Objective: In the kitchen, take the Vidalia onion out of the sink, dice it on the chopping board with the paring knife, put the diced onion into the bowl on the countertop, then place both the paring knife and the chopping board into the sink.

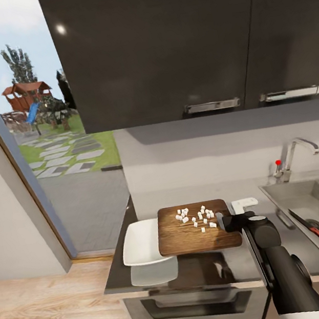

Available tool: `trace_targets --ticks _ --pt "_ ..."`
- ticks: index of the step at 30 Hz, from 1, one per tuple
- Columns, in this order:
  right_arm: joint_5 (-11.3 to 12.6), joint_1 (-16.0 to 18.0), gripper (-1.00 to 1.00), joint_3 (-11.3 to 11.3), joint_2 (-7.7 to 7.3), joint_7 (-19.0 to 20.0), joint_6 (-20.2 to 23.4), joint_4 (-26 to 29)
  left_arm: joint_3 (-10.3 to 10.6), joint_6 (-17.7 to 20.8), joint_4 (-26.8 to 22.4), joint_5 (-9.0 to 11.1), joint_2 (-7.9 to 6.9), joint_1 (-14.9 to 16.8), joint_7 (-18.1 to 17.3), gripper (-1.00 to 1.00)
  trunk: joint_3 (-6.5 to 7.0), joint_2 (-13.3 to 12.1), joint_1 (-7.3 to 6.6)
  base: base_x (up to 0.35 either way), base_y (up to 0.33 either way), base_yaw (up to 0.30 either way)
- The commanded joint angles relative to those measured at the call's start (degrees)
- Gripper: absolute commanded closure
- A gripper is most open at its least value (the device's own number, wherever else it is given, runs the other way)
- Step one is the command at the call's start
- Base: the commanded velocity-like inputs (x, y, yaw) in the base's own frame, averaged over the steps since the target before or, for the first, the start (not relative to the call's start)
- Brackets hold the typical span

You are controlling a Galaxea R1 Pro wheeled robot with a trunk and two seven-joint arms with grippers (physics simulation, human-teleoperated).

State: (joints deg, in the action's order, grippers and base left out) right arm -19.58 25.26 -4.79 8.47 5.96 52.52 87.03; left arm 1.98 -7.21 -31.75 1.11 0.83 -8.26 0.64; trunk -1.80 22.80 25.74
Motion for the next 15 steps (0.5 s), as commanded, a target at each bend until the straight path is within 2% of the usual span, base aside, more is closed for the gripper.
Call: trace_targets --ticks 1,7,15 --pt "-0.6 0.1 1.00 -0.1 0.06 0.6 0.2 0.1 0.1 -0.1 -0.1 0.1 -0.03 0.0 0.1 -1.00 -0.03 0.1 0.05 0.064 0.078 0.000" --pt "-0.6 0.1 1.00 0.0 0.06 0.6 0.2 0.1 0.1 -0.1 -0.1 0.1 -0.04 0.0 0.1 -1.00 0.52 0.1 0.05 0.078 0.101 0.000" --pt "-0.6 0.1 1.00 0.0 0.06 0.6 0.2 0.1 0.1 -0.1 -0.1 0.1 -0.03 0.0 0.1 -1.00 1.24 0.1 0.05 0.123 0.186 0.000"
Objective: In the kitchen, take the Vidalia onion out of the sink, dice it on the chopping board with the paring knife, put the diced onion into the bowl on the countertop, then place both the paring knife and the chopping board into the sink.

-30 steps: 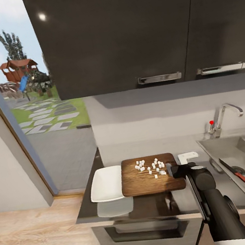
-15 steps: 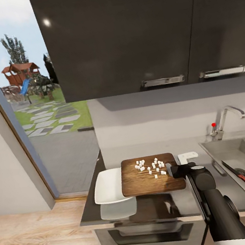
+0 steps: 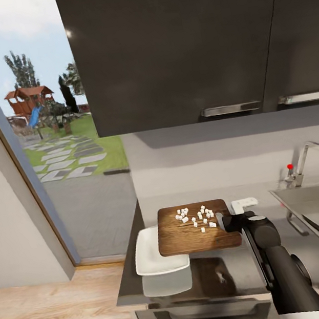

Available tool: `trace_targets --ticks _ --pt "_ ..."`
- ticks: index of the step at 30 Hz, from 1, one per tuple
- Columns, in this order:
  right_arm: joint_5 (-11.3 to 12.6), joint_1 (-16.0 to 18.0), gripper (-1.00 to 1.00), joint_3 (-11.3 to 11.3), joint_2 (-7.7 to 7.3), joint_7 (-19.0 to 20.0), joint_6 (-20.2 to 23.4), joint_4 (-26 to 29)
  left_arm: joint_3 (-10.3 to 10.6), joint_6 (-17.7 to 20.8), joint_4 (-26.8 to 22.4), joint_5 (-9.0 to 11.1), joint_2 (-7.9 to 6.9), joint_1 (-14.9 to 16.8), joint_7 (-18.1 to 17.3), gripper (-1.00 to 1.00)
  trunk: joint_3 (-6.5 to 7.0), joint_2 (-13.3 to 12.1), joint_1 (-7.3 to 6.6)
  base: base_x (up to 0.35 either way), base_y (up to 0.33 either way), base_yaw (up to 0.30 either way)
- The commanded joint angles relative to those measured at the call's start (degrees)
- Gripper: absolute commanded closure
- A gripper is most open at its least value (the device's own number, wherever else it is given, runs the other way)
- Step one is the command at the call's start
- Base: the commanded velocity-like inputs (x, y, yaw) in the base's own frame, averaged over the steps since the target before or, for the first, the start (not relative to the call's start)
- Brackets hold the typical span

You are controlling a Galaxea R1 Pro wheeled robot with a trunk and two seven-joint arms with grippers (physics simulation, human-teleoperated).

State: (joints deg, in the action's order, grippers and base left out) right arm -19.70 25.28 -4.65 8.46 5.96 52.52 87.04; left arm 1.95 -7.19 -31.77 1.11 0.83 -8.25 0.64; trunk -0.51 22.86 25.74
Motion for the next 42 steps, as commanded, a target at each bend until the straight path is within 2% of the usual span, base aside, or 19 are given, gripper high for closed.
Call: trace_targets --ticks 1,9,22,30,42 --pt "-0.5 0.0 1.00 -0.1 0.03 0.6 0.2 0.1 0.2 -0.1 0.0 0.1 -0.03 0.0 0.1 -1.00 0.04 0.1 0.04 0.098 0.142 0.000" --pt "-0.5 0.0 1.00 0.2 -0.18 0.6 0.2 0.0 0.2 -0.1 0.0 0.1 0.01 0.0 0.1 -1.00 0.73 0.1 0.04 0.021 0.030 0.000" --pt "-0.6 0.0 1.00 0.3 -0.35 0.5 1.6 0.0 0.2 -0.1 0.0 0.1 -0.02 0.0 0.1 -1.00 0.83 0.1 0.04 0.000 0.000 0.000" --pt "-3.7 0.0 1.00 1.0 -0.30 0.5 1.7 0.0 0.2 -0.1 0.0 0.1 -0.01 0.0 0.1 -1.00 0.83 0.1 0.04 0.000 0.000 0.000" --pt "-4.1 0.0 1.00 1.1 -0.51 0.9 1.6 0.2 0.1 -0.1 0.0 0.1 -0.01 0.0 0.1 -1.00 0.83 0.1 0.04 0.000 0.000 0.000"
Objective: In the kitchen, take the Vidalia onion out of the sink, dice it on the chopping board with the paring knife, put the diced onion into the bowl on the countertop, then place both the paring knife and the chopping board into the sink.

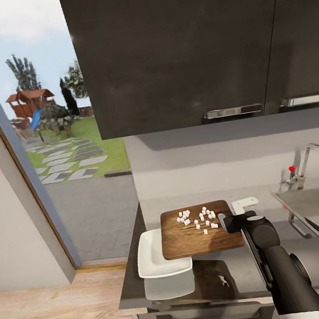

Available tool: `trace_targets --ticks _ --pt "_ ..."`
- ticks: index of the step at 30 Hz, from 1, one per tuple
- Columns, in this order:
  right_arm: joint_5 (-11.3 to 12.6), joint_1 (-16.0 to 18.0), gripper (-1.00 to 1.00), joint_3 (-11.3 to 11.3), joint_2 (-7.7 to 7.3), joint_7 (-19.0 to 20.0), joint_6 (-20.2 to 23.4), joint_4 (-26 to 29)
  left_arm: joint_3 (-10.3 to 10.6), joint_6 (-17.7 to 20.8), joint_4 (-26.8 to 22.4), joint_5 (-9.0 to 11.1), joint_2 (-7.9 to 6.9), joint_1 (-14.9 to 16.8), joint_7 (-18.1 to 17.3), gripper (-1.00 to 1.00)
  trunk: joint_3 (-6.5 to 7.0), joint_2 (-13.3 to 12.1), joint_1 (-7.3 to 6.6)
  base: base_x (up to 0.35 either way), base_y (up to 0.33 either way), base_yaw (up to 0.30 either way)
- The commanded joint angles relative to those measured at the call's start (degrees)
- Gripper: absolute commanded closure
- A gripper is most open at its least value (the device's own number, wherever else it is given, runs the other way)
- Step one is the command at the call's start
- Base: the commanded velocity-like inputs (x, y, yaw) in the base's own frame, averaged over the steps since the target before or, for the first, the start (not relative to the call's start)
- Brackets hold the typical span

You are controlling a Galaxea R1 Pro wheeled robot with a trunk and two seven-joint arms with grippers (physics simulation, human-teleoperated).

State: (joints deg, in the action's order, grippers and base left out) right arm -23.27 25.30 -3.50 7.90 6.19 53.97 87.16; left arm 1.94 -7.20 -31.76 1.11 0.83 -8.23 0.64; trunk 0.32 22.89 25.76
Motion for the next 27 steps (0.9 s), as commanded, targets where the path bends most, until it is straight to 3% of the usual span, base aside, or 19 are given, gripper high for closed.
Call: trace_targets --ticks 1,17,27 --pt "-0.5 0.0 1.00 -0.1 0.03 0.6 0.2 0.1 0.1 -0.1 -0.1 0.1 0.00 0.0 0.1 -1.00 -0.01 0.0 0.02 0.000 0.000 0.000" --pt "-0.5 0.0 1.00 -0.3 0.33 0.7 0.3 0.3 0.1 -0.1 -0.1 0.1 -0.03 0.0 0.1 -1.00 -0.01 0.0 0.02 0.000 0.000 0.000" --pt "-0.5 0.0 1.00 -0.3 0.35 0.7 0.7 0.5 0.1 -0.1 -0.1 0.1 0.00 0.0 0.1 -1.00 0.79 0.0 0.02 0.000 0.000 0.000"
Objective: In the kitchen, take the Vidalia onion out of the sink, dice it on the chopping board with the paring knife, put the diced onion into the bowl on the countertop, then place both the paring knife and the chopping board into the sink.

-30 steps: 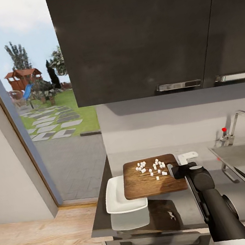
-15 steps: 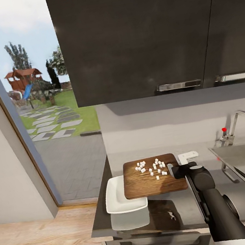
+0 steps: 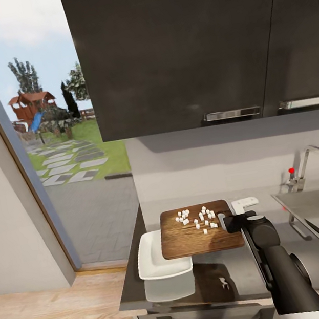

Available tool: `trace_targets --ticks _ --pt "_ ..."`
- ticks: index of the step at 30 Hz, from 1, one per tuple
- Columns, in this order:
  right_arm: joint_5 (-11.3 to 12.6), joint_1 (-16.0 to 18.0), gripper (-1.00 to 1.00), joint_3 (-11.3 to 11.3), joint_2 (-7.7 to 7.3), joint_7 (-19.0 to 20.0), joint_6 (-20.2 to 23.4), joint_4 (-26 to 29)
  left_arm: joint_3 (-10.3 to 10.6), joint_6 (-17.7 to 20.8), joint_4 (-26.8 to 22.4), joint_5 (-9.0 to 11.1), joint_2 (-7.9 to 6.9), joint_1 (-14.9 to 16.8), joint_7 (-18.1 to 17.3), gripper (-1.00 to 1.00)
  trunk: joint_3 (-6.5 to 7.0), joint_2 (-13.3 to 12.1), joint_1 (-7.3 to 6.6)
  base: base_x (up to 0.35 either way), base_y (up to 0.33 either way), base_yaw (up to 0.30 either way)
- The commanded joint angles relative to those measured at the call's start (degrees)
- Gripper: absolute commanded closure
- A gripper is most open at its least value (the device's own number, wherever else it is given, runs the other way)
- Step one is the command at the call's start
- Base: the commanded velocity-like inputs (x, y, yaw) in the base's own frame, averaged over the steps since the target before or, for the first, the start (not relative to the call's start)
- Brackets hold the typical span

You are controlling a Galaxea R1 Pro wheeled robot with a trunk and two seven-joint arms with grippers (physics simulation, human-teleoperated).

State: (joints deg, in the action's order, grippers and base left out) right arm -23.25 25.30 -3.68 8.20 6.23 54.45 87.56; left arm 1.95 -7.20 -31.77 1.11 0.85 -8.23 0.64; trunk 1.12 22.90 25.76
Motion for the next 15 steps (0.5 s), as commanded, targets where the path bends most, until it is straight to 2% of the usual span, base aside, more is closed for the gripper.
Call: trace_targets --ticks 1,5,10,15 --pt "-0.6 0.0 1.00 -0.1 0.02 0.6 0.2 0.1 0.1 -0.1 0.0 0.1 -0.03 0.0 0.1 -1.00 0.09 0.0 0.02 0.000 0.000 0.000" --pt "-0.6 0.0 1.00 0.1 -0.02 0.6 0.3 0.1 0.1 -0.1 0.0 0.1 -0.03 0.0 0.1 -1.00 0.45 0.0 0.02 0.000 0.000 0.000" --pt "-0.7 0.0 1.00 2.3 -0.08 0.5 0.3 0.1 0.1 -0.1 0.0 0.1 0.00 0.0 0.1 -1.00 0.90 0.0 0.02 0.000 0.000 0.000" --pt "-0.7 0.0 1.00 3.1 -0.19 0.4 0.2 0.1 0.1 -0.1 0.0 0.1 -0.04 0.0 0.1 -1.00 1.36 0.0 0.02 0.000 0.000 0.000"
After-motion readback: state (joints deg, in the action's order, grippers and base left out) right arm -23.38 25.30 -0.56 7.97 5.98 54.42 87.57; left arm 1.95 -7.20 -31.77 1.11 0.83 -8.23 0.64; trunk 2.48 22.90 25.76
